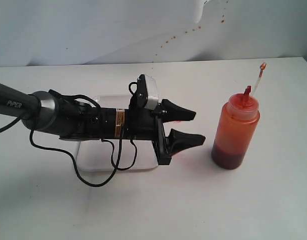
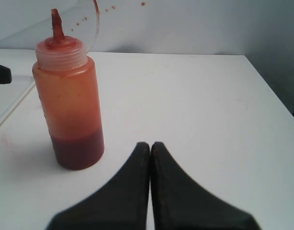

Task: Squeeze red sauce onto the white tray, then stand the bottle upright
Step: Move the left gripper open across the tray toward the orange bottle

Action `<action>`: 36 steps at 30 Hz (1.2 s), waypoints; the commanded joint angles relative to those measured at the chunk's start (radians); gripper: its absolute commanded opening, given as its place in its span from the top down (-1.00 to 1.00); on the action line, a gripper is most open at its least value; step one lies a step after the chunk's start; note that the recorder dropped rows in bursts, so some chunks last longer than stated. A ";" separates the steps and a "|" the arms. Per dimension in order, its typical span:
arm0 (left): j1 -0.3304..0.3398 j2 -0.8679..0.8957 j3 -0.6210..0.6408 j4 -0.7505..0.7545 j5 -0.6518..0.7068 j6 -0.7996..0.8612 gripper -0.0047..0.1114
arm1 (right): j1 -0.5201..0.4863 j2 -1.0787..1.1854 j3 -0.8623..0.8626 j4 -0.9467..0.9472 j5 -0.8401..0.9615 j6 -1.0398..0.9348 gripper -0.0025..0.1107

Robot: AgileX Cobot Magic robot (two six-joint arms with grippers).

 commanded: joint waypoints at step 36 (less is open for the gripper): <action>-0.094 0.146 -0.147 -0.148 0.151 0.079 -0.87 | -0.007 -0.005 0.002 0.001 0.000 0.003 0.96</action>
